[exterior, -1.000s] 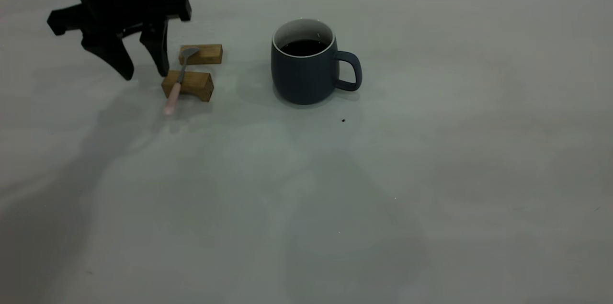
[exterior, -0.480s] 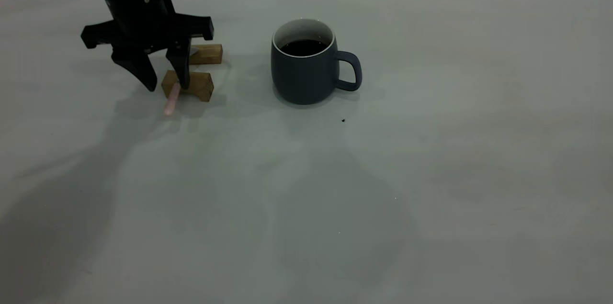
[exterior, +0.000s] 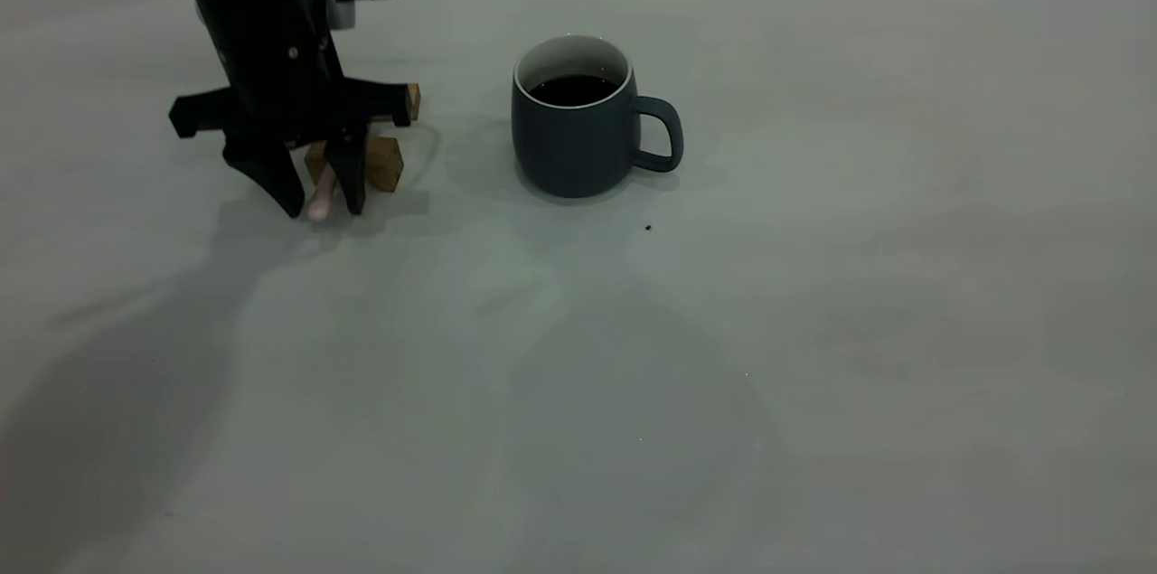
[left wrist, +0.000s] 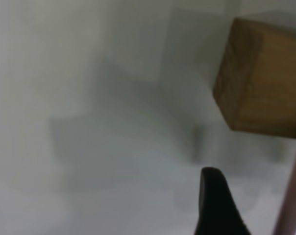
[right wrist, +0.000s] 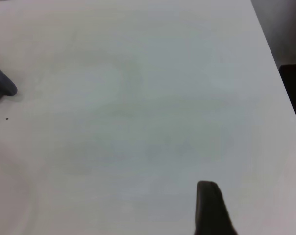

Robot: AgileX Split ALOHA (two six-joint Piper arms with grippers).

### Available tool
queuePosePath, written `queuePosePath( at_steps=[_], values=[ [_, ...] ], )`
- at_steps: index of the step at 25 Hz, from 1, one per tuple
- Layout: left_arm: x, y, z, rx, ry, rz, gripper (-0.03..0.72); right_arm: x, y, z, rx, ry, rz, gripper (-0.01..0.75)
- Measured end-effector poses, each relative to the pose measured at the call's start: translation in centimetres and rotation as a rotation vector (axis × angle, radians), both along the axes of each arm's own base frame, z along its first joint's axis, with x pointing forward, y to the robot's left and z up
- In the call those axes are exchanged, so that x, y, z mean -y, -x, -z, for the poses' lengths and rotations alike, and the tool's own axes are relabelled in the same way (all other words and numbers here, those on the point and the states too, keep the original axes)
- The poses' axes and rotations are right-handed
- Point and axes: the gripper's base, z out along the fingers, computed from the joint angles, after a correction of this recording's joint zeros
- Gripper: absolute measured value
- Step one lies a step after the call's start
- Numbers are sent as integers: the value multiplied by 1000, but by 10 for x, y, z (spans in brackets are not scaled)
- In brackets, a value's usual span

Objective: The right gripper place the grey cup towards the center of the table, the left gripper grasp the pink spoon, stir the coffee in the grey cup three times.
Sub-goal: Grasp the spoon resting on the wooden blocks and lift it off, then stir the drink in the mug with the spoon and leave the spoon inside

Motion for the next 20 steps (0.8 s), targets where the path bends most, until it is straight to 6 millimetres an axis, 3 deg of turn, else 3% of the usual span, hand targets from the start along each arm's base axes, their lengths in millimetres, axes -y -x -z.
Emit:
queuePosePath(
  at_steps=[4,7,9,12,15,20],
  values=[
    [0,-1,3,6,1,-3,416,0,0,0,0,0,0,491],
    [0,-1,2,9,2,-24,265,0,0,0,0,0,0,491],
    [0,-1,2,10,3,-29,123,0,0,0,0,0,0,491],
    [1,-2,-5,8,2,-30,119,0,0,0,0,0,0,491],
    [2,-9,-36,31,8,-30,119,0,0,0,0,0,0,491],
    [13,-22,-111,110,117,-121,119,0,0,0,0,0,0,491]
  ],
)
